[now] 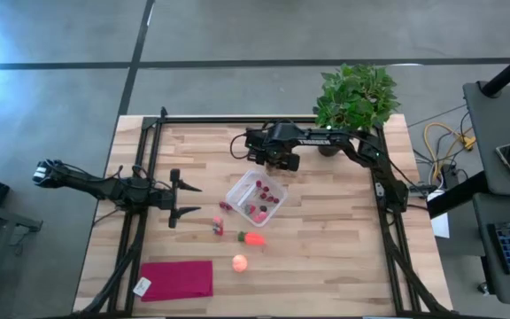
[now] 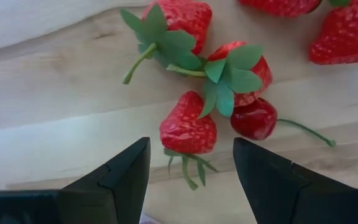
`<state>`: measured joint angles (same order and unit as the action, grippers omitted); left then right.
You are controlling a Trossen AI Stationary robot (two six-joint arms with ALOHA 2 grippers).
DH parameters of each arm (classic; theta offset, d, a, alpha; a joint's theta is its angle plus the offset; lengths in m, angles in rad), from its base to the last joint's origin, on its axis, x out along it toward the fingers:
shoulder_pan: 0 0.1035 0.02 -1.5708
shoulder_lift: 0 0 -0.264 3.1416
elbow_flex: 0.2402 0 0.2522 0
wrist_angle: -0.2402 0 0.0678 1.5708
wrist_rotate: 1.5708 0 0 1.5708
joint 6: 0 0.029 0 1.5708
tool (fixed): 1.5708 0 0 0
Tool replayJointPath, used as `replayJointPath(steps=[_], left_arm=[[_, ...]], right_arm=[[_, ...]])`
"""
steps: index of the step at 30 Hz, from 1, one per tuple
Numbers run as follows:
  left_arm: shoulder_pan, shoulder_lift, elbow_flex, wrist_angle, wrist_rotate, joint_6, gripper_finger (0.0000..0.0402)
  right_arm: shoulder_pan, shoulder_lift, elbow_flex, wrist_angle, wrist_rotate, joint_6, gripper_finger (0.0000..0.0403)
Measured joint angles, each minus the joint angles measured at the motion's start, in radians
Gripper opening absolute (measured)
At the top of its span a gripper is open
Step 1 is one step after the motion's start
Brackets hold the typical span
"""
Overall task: Pick and placing Produce into tupperware
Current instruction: Put the red strawberry into the transparent container
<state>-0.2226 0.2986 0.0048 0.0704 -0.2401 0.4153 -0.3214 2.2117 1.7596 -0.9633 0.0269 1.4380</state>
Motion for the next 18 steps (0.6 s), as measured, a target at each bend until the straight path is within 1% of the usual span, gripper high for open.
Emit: replayJointPath(steps=[7, 13, 18], left_arm=[[0.000, 0.000, 0.000, 0.000, 0.000, 0.000, 0.0247], [0.000, 0.000, 0.000, 0.000, 0.000, 0.000, 0.0247], [0.000, 0.000, 0.000, 0.000, 0.000, 0.000, 0.0247]], right_arm=[[-0.003, 0.004, 0.000, 0.002, 0.025, 0.009, 0.0221], [-0.011, 0.015, -0.001, 0.001, 0.026, 0.018, 0.0221], [-0.011, 0.024, -0.002, 0.009, 0.019, 0.027, 0.0207]])
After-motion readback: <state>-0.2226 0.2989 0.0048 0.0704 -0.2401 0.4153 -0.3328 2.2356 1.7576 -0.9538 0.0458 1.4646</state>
